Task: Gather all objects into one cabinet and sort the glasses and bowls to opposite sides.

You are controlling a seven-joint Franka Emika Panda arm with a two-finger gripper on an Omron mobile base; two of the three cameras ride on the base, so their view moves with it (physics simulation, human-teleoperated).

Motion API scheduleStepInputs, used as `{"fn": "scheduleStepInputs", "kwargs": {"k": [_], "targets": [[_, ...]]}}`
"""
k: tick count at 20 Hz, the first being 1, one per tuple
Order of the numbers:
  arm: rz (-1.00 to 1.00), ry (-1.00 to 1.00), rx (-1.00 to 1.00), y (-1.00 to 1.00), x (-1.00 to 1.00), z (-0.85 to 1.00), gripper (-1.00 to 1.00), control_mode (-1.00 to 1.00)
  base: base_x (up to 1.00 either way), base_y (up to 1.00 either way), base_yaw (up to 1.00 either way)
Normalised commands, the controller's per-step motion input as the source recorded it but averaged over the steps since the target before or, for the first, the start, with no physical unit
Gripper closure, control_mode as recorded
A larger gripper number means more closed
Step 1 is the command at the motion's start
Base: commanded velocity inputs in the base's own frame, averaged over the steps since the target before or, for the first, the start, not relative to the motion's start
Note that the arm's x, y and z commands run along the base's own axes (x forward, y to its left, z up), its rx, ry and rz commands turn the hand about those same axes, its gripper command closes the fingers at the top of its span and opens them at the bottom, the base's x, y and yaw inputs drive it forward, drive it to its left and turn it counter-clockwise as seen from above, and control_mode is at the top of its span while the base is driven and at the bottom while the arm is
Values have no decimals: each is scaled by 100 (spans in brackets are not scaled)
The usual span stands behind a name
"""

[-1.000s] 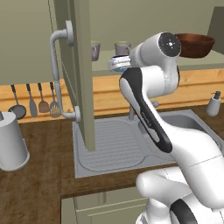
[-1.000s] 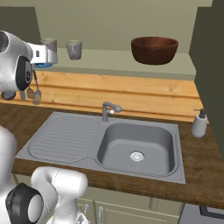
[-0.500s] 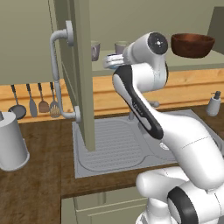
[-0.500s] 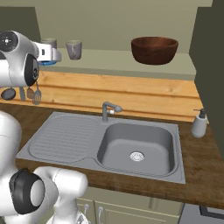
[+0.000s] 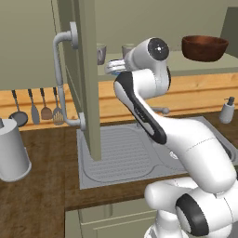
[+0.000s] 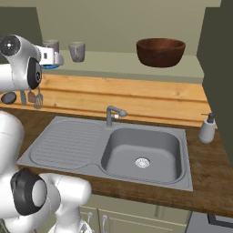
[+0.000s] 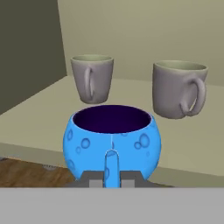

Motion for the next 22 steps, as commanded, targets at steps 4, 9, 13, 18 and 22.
{"fn": "scheduleStepInputs", "kwargs": {"k": [4,9,13,18,22], "targets": [[-6,0,0,2,30,-2,100,-100,0,0,0],[-5,0,0,3,22,-11,100,-100,0,0,0],[-2,0,0,1,20,-15,100,-100,0,0,0],[-1,0,0,1,28,-8,100,-100,0,0,0],[0,0,0,6,26,-11,100,-100,0,0,0]]}}
